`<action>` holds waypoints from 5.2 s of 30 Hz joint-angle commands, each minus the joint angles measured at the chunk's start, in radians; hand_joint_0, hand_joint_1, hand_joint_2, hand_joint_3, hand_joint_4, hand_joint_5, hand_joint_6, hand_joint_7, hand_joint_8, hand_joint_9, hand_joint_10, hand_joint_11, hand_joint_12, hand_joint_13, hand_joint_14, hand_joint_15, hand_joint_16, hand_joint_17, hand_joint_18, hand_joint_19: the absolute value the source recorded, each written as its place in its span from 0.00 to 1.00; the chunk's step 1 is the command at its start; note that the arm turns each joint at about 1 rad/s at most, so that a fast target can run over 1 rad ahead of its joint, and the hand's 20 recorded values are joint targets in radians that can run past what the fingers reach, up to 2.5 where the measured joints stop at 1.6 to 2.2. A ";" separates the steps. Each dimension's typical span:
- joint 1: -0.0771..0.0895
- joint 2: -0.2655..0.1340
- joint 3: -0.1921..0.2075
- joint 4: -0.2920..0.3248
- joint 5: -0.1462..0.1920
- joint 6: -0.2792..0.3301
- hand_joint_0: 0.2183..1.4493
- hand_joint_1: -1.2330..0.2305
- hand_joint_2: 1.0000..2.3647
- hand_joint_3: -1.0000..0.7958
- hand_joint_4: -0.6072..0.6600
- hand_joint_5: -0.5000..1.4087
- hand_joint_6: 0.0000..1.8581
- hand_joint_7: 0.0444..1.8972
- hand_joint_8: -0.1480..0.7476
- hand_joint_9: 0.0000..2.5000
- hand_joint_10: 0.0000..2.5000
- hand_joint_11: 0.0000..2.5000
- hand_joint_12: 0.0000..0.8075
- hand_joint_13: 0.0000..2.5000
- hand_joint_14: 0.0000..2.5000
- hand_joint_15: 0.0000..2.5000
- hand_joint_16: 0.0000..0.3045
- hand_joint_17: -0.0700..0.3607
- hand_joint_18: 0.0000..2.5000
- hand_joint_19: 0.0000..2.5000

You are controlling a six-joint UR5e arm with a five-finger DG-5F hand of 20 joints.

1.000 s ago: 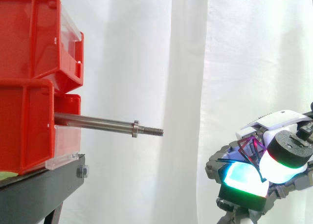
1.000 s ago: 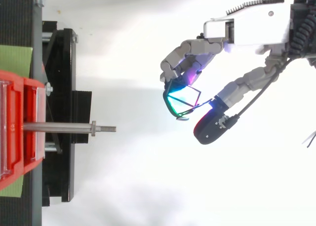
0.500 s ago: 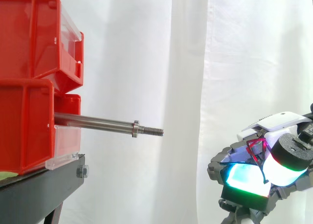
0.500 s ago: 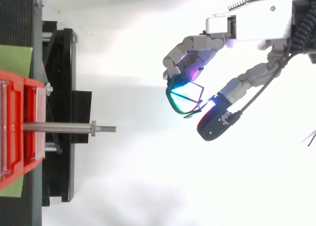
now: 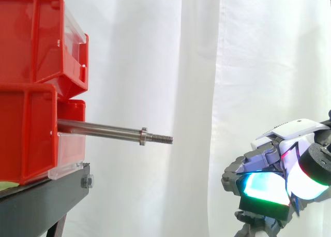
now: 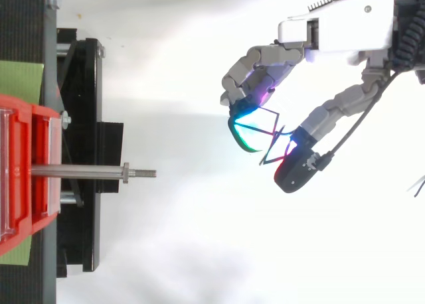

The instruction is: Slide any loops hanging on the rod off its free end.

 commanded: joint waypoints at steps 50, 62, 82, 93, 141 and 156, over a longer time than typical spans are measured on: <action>-0.004 0.000 0.000 -0.002 -0.001 -0.001 0.32 0.35 0.00 0.28 0.57 0.15 0.42 0.68 0.44 0.28 0.00 0.09 0.34 0.21 0.00 0.00 0.14 0.39 0.19 0.04; -0.004 0.000 0.000 -0.002 -0.001 -0.001 0.34 0.33 0.00 0.28 0.56 0.15 0.43 0.68 0.43 0.28 0.00 0.09 0.34 0.22 0.00 0.00 0.14 0.39 0.20 0.04; -0.004 0.001 0.000 -0.003 -0.003 -0.001 0.21 0.38 0.00 0.28 0.59 0.15 0.43 0.65 0.47 0.29 0.00 0.09 0.38 0.23 0.00 0.00 0.16 0.42 0.21 0.03; -0.007 0.027 0.000 -0.038 0.003 -0.007 0.15 0.37 0.00 0.28 0.59 0.15 0.43 0.61 0.49 0.29 0.00 0.09 0.41 0.23 0.00 0.00 0.18 0.46 0.23 0.03; -0.022 0.040 0.006 -0.057 0.008 -0.013 0.34 0.34 0.01 0.33 0.49 0.15 0.43 0.67 0.43 0.28 0.00 0.09 0.34 0.20 0.00 0.00 0.14 0.39 0.18 0.04; -0.022 0.054 0.006 -0.095 0.019 -0.016 0.34 0.33 0.01 0.34 0.47 0.15 0.42 0.68 0.43 0.28 0.00 0.09 0.34 0.20 0.00 0.00 0.14 0.39 0.17 0.04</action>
